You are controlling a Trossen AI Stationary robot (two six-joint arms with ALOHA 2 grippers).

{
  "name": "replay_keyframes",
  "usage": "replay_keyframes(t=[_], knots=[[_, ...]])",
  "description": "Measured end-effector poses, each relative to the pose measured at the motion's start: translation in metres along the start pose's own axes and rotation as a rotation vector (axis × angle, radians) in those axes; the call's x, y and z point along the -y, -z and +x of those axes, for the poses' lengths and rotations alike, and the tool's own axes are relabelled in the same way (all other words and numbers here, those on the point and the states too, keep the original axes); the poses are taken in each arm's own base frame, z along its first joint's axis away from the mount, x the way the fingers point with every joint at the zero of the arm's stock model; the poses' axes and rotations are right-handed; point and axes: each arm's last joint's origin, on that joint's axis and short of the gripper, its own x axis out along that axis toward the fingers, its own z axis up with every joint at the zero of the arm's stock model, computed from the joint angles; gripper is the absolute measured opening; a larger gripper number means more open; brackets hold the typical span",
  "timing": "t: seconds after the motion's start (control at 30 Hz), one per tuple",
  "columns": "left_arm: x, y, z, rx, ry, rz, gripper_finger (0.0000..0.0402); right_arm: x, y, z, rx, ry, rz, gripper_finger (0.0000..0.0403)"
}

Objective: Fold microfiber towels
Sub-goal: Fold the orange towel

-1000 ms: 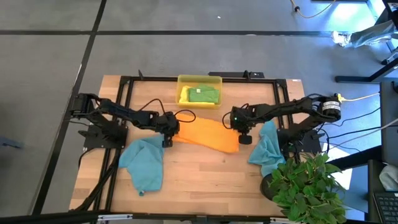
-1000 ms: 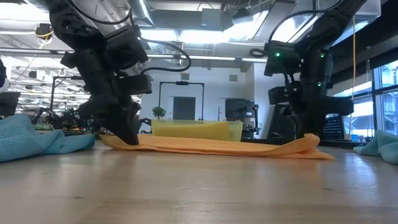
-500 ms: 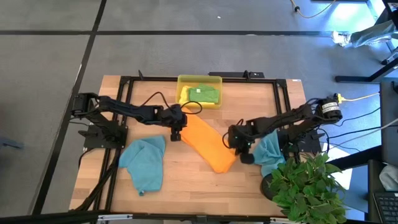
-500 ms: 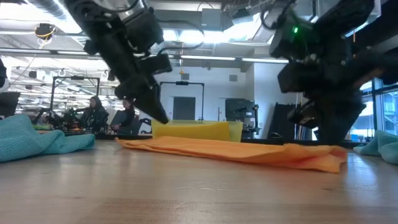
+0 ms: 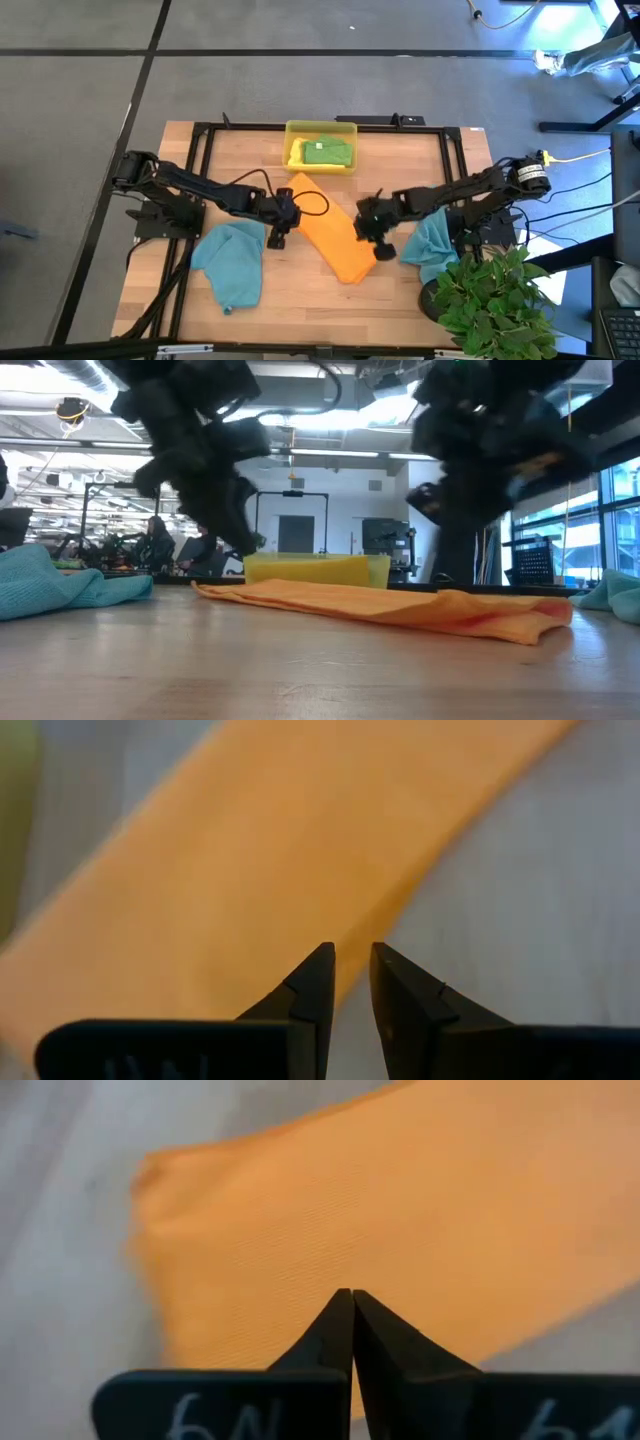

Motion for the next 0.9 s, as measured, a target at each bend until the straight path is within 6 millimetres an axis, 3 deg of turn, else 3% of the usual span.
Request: replay_keyframes(t=[0.17,0.33,0.57,0.9], knots=[[-0.004,0.015,0.002,-0.104,-0.060,-0.083,0.0044,0.017,0.008,-0.001,-0.074,0.026,0.020,0.0004],[-0.015,0.034,0.008,-0.155,-0.085,-0.138,0.0015,0.019,0.021,0.001,-0.176,0.022,0.074,0.0003],[-0.033,0.047,0.012,-0.192,-0.122,-0.201,0.0007,0.001,0.038,0.019,-0.281,-0.044,0.124,0.0002],[-0.052,0.048,0.024,-0.162,-0.151,-0.130,0.0005,-0.023,0.030,0.033,-0.262,-0.059,0.131,0.0002]])
